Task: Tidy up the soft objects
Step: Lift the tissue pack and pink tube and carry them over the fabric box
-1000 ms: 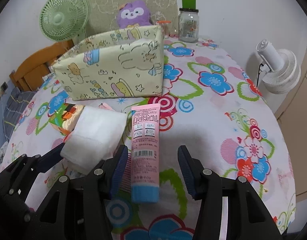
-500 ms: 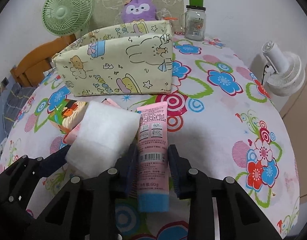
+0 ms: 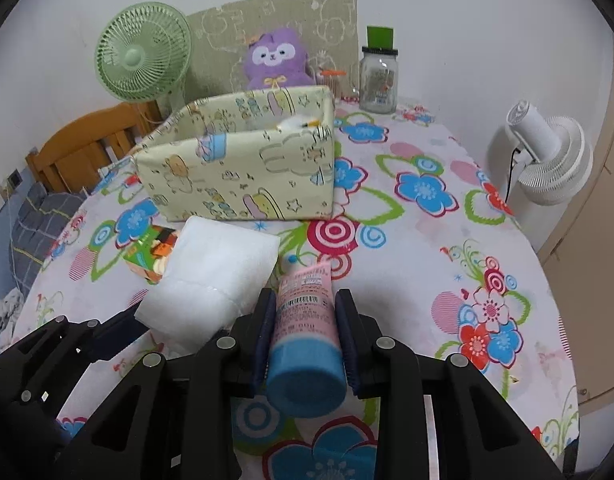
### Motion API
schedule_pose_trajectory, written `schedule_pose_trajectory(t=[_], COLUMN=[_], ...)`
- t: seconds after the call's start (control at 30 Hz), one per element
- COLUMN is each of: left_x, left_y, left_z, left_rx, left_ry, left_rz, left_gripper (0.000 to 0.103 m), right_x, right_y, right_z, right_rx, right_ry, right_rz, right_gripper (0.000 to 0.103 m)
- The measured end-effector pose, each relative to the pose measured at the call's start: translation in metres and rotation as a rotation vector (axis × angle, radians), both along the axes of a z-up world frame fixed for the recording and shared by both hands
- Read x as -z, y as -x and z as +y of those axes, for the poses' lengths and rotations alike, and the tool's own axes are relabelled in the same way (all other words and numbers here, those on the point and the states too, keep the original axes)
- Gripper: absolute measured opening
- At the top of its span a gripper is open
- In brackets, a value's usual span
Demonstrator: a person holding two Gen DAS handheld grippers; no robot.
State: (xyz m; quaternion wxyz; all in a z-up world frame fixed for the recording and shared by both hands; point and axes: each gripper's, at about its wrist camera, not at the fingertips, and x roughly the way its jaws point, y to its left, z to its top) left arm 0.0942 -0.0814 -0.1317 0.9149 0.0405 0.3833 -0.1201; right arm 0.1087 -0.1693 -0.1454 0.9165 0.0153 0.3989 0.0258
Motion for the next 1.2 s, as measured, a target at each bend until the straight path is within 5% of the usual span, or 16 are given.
schedule_pose_trajectory(t=[1.2], left_x=[-0.090], left_y=[-0.004], left_z=[0.023], left_rx=[-0.016], left_ry=[0.034], left_rz=[-0.137], left_gripper=[0.049], right_x=[-0.093], right_y=[0.002], right_z=[0.026], right_rx=[-0.030], right_ry=[0.018], right_rz=[-0.160], right_gripper=[0.032])
